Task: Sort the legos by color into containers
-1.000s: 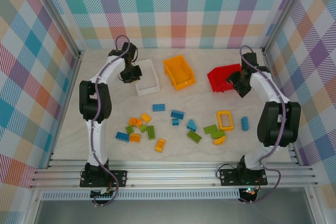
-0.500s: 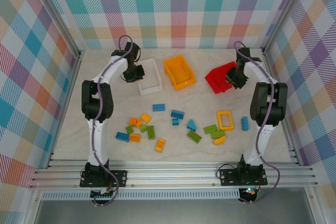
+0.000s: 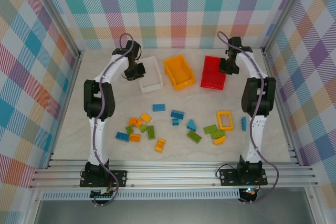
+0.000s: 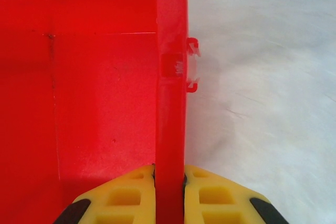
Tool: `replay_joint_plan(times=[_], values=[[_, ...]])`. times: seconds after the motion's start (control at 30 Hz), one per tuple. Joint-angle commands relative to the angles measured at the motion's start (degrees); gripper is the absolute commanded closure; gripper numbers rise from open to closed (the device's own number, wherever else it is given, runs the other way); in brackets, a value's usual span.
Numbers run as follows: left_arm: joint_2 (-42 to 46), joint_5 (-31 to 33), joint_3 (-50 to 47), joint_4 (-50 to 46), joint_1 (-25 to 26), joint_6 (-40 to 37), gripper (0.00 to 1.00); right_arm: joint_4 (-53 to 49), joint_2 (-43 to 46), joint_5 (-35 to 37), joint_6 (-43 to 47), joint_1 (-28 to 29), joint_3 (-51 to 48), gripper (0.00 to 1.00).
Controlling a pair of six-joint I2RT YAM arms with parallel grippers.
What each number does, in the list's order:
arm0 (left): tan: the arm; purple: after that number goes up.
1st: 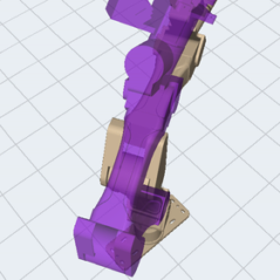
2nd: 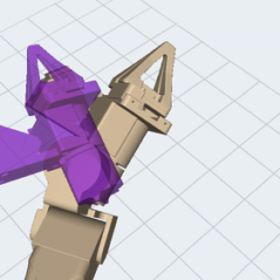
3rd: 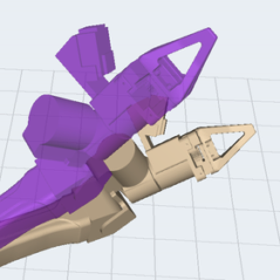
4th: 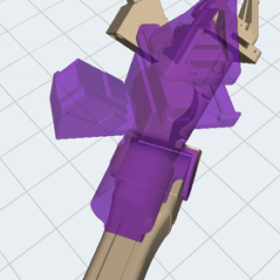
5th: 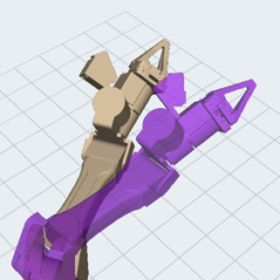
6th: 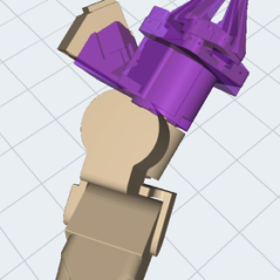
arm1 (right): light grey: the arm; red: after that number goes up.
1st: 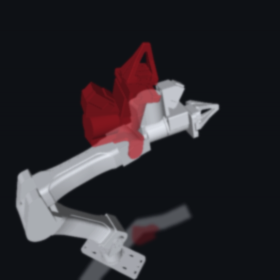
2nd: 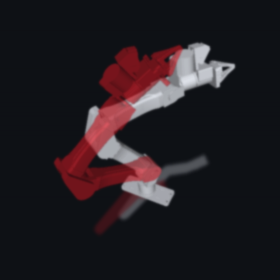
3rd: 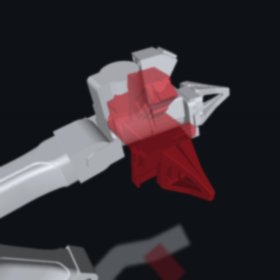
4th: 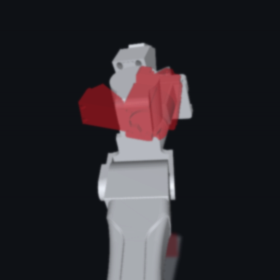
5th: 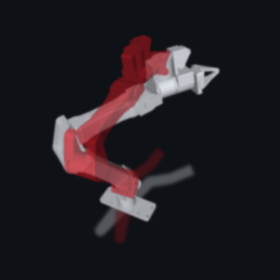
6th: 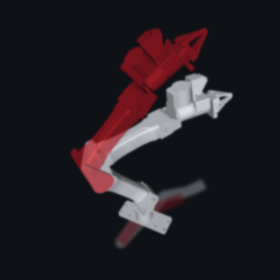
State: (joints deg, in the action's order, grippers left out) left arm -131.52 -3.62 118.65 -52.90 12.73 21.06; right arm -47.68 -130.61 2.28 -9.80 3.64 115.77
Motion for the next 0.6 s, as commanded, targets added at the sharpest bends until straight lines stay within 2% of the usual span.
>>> replay_joint_plan(times=[0.0, 0.13, 0.23, 0.33, 0.57], values=[[-0.9, 0.09, 2.42, -2.49, 0.72, -2.3, 1.0, -2.8, -3.21, -5.31, 10.97, 3.44, 4.03, 0.9], [-1.43, 1.55, 4.12, -5.02, 0.71, -4.34, 1.0, -6.46, -5.46, -9.16, 14.09, 4.87, 8.05, 0.9], [-1.5, 4.57, 4.65, -7.26, 0.72, -6.37, 1.0, -7.1, -4.21, -12.21, 14.98, 6.07, 6.84, 0.9], [-1.2, 5.55, 4.17, -8.07, 0.7, -9.25, 1.0, -7.2, -2.32, -11.97, 14.45, 7.94, 4.47, 0.9], [-1.06, 0.51, 3.62, -8.53, 0.72, -15.11, 1.0, -0.4, 4.67, -8.26, 5.62, 8.76, -8.4, 0.9]])
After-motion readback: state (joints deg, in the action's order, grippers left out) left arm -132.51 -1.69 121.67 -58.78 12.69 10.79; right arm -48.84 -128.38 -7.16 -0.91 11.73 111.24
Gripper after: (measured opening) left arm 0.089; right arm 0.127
